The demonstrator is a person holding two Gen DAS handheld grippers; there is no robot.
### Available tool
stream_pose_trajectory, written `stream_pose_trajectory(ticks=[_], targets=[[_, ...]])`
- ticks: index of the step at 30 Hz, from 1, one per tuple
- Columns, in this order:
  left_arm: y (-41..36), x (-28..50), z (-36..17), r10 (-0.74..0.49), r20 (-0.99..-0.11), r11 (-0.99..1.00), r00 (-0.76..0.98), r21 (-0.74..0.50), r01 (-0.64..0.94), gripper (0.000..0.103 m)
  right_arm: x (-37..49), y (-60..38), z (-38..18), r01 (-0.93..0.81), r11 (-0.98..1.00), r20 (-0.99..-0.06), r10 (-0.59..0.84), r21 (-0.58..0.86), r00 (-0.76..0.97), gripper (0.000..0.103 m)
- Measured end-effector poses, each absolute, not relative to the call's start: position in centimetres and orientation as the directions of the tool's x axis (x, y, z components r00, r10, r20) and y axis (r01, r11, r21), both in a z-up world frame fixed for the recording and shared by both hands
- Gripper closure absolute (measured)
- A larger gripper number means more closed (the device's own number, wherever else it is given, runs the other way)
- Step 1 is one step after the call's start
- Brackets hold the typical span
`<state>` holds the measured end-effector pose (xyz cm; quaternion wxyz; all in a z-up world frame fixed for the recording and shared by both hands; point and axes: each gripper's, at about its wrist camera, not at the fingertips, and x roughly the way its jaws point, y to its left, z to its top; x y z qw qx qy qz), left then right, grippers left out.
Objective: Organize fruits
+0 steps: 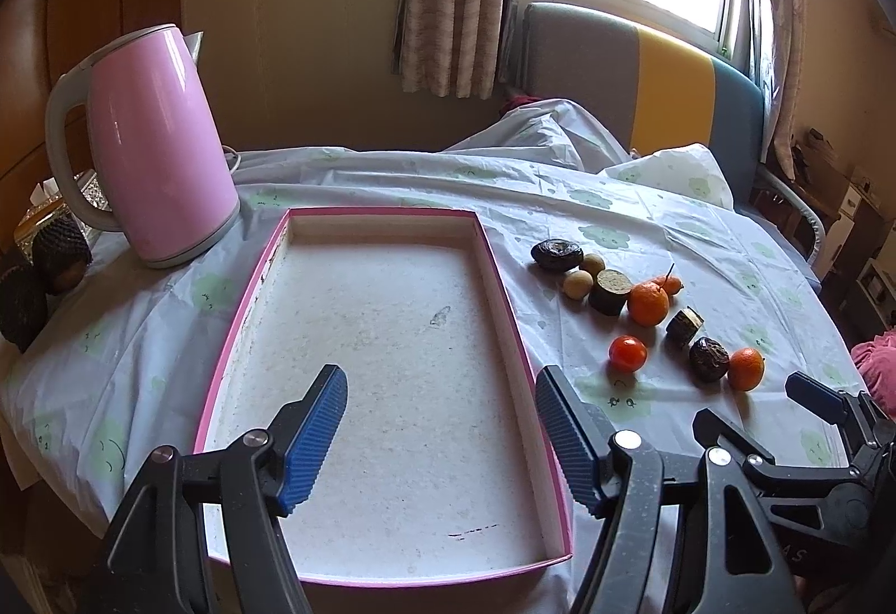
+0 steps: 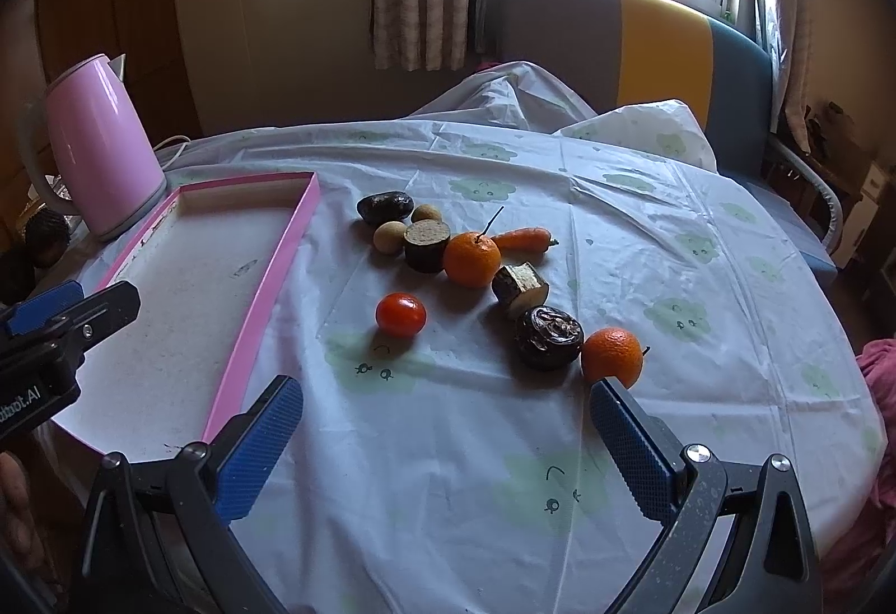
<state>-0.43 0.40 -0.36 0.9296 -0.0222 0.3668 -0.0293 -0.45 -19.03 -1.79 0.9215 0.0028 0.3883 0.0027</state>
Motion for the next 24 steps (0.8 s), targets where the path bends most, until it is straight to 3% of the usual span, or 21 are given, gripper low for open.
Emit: stream_pose_trajectory(ticks=[24], targets=[[-0.7, -0.6, 0.0, -0.102, -0.678, 0.995, 0.728, -0.061, 0.083, 0.031, -0.8, -21.5, -1.9, 0.047, 0.999, -0.707, -0.018, 0.022, 0.707, 0.0]])
